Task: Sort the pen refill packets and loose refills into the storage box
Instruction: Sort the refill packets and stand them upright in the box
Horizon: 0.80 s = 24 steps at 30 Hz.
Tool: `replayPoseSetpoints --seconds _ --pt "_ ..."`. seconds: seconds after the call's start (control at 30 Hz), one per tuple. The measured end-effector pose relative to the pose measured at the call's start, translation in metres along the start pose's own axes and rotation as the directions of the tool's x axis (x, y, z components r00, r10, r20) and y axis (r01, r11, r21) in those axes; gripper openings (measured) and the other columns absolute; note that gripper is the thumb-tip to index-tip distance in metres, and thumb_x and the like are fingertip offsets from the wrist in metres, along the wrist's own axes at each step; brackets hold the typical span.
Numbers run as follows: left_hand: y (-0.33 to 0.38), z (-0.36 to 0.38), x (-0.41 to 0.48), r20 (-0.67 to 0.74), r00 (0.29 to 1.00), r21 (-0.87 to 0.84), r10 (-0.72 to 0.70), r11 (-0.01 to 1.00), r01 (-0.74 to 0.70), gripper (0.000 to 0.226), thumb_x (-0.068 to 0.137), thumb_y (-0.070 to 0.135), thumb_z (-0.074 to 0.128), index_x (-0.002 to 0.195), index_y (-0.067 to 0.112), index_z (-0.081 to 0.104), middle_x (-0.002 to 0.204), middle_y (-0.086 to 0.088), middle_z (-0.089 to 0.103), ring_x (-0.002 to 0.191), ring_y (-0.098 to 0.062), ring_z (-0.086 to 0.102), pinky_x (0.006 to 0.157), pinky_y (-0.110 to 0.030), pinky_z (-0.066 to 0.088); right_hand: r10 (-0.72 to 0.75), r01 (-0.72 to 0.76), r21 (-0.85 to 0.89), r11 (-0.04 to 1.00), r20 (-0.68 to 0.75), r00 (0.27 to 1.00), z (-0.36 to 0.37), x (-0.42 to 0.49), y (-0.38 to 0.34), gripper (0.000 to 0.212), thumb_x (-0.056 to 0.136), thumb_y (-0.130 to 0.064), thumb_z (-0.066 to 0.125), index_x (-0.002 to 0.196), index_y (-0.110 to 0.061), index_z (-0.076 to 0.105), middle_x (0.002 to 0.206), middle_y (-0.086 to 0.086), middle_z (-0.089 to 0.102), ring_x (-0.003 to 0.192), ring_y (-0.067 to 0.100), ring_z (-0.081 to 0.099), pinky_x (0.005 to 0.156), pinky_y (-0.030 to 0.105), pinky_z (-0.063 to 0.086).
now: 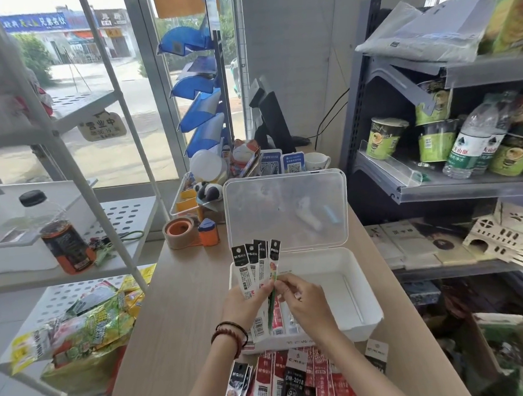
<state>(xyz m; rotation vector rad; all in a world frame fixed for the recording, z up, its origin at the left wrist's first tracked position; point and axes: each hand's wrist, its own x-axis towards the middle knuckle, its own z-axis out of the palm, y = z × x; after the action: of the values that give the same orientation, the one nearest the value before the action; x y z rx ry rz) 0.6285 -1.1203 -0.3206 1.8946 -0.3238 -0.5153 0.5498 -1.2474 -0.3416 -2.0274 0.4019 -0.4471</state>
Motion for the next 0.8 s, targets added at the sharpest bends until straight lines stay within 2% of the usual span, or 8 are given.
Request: replayPoseSetpoints --seconds 0.17,0.3,0.37,0.5,0.57,0.67,0.73,0.8 --pt "-0.002 0.006 -0.003 -0.007 1.000 -0.049 -0.008 0.999 0.007 0.022 0.082 0.041 0.065 0.098 0.026 0.067 0.086 0.002 0.072 0.069 -0.013 0.065 0.058 -0.023 0.050 0.018 -0.019 0.076 0.997 0.014 1.000 -0.004 0.000 -0.002 0.025 0.088 -0.048 0.061 0.102 -0.029 0.067 0.093 -0.016 0.070 0.090 -0.006 0.064 0.084 0.016 0.051" --pt "-0.006 0.010 -0.007 -0.052 0.997 -0.010 0.051 0.999 -0.051 0.022 0.085 0.040 0.063 0.098 0.023 0.067 0.067 0.010 0.063 0.047 0.000 0.053 0.042 -0.010 0.037 0.047 -0.052 0.091 0.995 0.058 0.997 -0.004 -0.002 -0.003 0.022 0.089 -0.050 0.058 0.100 -0.031 0.060 0.097 -0.014 0.069 0.094 -0.008 0.062 0.086 0.017 0.049" --pt "-0.006 0.010 -0.010 -0.076 0.994 -0.030 0.074 0.997 -0.077 0.029 0.083 0.043 0.063 0.103 0.022 0.067 0.069 0.010 0.062 0.044 0.004 0.047 0.041 -0.007 0.034 0.053 -0.058 0.098 0.994 0.054 0.997 -0.004 -0.003 -0.006 0.020 0.087 -0.052 0.058 0.096 -0.034 0.056 0.098 -0.014 0.069 0.094 -0.008 0.062 0.084 0.016 0.048" --pt "-0.008 0.009 -0.011 -0.084 0.992 -0.048 0.091 0.994 -0.096 0.053 0.075 0.054 0.063 0.111 0.015 0.065 0.080 -0.008 0.070 0.047 -0.013 0.057 0.042 -0.010 0.038 0.064 -0.066 0.115 0.991 0.024 0.998 -0.004 -0.002 -0.006 0.024 0.086 -0.049 0.061 0.095 -0.029 0.053 0.093 -0.007 0.065 0.086 0.001 0.062 0.079 0.023 0.053" --pt "-0.007 0.009 -0.012 -0.094 0.990 -0.066 0.109 0.991 -0.115 0.056 0.074 0.057 0.063 0.112 0.015 0.065 0.085 -0.012 0.071 0.044 -0.013 0.053 0.041 -0.017 0.044 0.077 -0.074 0.120 0.990 -0.018 0.997 -0.005 -0.001 -0.005 0.025 0.087 -0.046 0.064 0.093 -0.025 0.053 0.089 -0.004 0.064 0.081 0.006 0.061 0.076 0.027 0.055" --pt "-0.005 0.009 -0.013 -0.081 0.993 -0.097 0.089 0.991 -0.097 0.047 0.073 0.054 0.064 0.105 0.020 0.067 0.080 -0.008 0.071 0.045 -0.009 0.049 0.049 -0.022 0.045 0.110 -0.105 0.096 0.990 -0.049 0.993 -0.006 0.001 -0.002 0.020 0.088 -0.037 0.067 0.087 -0.023 0.053 0.083 0.000 0.062 0.072 0.008 0.056 0.069 0.027 0.052" --pt "-0.003 0.006 -0.013 -0.069 0.997 -0.173 0.028 0.984 -0.040 0.041 0.071 0.055 0.068 0.097 0.023 0.071 0.080 -0.015 0.072 0.059 -0.018 0.056 0.057 -0.030 0.048 0.102 -0.099 0.085 0.991 -0.043 0.994 -0.006 0.002 -0.003 0.018 0.087 -0.033 0.069 0.086 -0.022 0.055 0.081 -0.002 0.063 0.069 0.005 0.056 0.063 0.019 0.050" --pt "0.000 -0.003 -0.012 -0.082 0.995 -0.234 -0.048 0.972 0.028 0.035 0.072 0.049 0.071 0.092 0.020 0.072 0.076 -0.009 0.073 0.064 -0.022 0.062 0.062 -0.032 0.050 0.099 -0.097 0.075 0.992 -0.026 0.995 -0.007 0.003 -0.004 0.016 0.086 -0.032 0.071 0.089 -0.022 0.058 0.082 -0.005 0.065 0.071 0.004 0.059 0.063 0.014 0.048"
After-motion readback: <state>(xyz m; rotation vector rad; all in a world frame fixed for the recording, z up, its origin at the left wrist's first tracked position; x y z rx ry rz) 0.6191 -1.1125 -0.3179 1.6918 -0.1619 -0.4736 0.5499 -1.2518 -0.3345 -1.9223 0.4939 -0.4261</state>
